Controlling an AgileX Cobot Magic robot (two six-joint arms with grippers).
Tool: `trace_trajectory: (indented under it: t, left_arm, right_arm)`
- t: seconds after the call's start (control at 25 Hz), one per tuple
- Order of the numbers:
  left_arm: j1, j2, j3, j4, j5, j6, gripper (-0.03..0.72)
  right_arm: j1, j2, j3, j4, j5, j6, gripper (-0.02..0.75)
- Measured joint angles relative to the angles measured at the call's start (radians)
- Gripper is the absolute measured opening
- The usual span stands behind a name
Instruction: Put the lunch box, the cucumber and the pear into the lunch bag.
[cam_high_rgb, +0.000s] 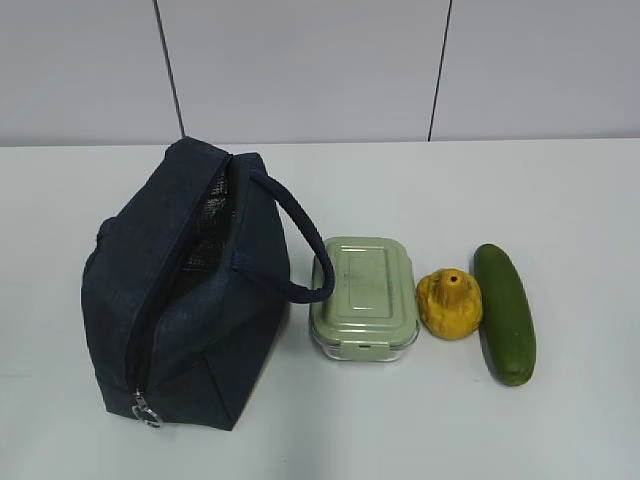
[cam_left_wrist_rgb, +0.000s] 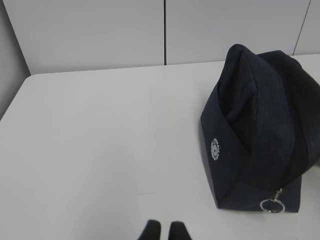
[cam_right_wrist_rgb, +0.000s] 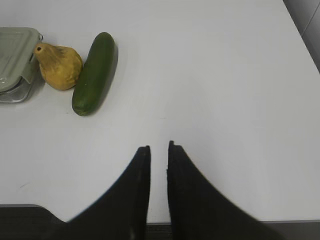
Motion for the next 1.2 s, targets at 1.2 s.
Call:
trace_trajectory:
  t: [1.2]
  left_arm:
    - [0.0,0.0,0.0,0.0,0.0,0.0,-0.002]
  right_arm:
    - [0.0,0.0,0.0,0.0,0.0,0.0,0.107]
